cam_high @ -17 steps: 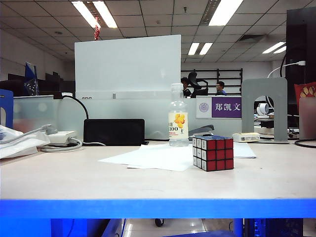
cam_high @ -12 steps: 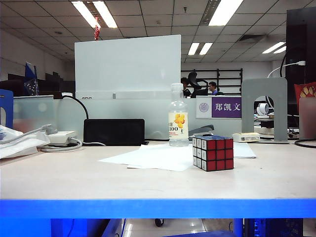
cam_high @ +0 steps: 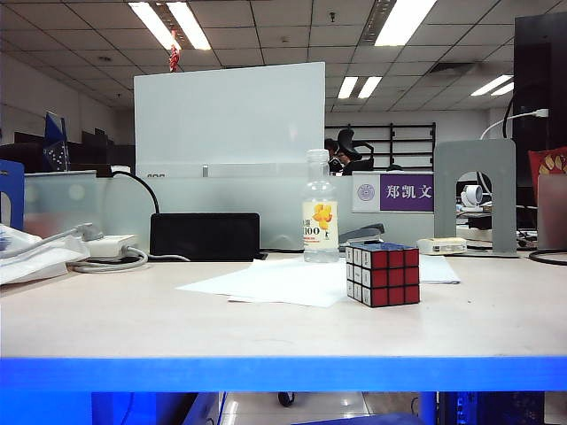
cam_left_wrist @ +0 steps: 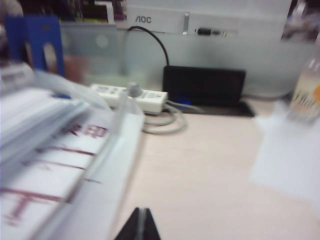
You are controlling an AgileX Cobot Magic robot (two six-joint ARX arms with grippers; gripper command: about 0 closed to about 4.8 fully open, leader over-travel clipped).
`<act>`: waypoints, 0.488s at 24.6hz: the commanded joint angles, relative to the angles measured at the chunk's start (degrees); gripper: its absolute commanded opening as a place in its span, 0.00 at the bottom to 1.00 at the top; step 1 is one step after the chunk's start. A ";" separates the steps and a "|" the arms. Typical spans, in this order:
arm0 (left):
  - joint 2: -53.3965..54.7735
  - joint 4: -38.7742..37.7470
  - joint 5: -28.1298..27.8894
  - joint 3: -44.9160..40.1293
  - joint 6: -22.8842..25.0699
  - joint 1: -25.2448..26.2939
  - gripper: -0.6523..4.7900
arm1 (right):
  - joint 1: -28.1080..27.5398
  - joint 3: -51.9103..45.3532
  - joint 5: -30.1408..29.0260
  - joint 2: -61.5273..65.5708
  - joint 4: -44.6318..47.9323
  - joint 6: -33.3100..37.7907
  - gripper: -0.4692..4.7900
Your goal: Rotate the Rubik's Cube so that the bottom side is facing up.
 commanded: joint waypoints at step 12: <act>1.40 5.92 8.90 12.00 -22.51 0.17 0.42 | -0.02 42.34 -13.68 23.45 -25.92 9.90 0.08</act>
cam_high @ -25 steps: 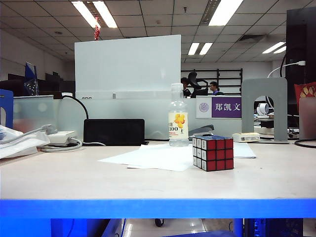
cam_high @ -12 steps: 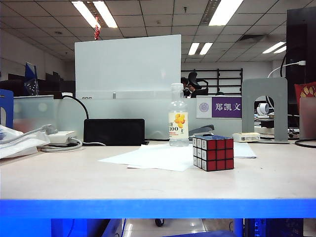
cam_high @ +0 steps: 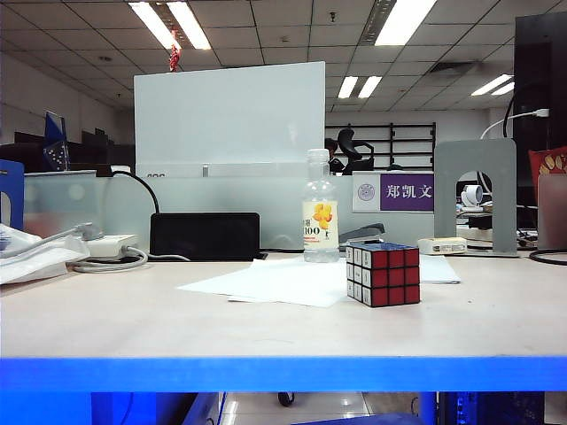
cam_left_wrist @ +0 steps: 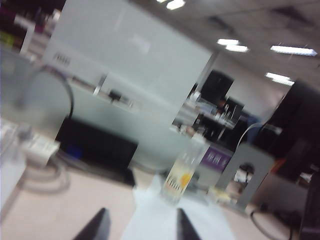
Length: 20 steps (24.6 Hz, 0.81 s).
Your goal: Rotate the Rubik's Cube so that the bottom side is facing up.
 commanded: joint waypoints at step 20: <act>50.75 -46.14 3.30 47.12 8.83 -23.50 0.72 | 17.66 32.52 -20.68 68.63 -25.11 -14.51 0.90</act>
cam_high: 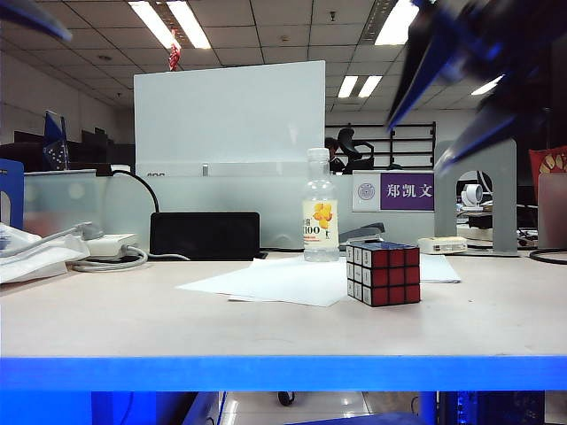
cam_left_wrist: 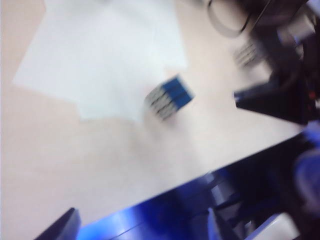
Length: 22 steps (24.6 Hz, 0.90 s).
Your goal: Rotate the Rubik's Cube so that the bottom side is facing up.
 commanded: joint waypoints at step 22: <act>-0.66 -11.87 -11.43 0.22 -3.91 -12.31 0.72 | 7.41 8.59 22.45 22.69 3.52 -14.47 1.00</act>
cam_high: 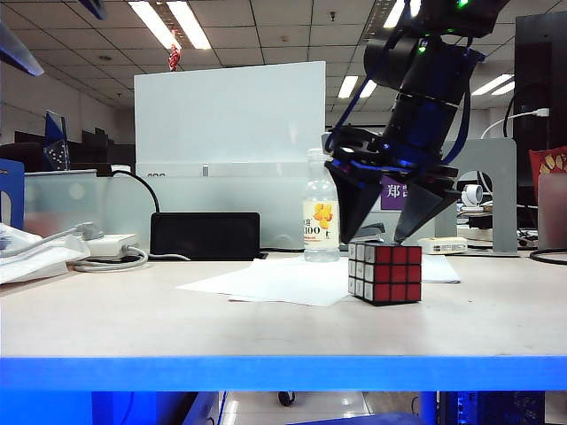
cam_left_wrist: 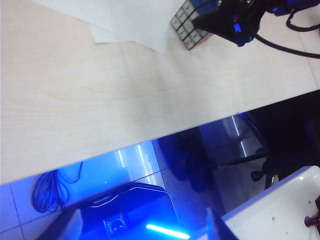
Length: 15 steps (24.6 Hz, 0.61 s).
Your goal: Rotate the Rubik's Cube so that the bottom side is facing up.
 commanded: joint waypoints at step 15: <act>-0.11 -0.52 -1.22 0.17 0.13 0.02 0.72 | -0.48 -0.57 6.03 3.04 -3.63 -0.96 1.00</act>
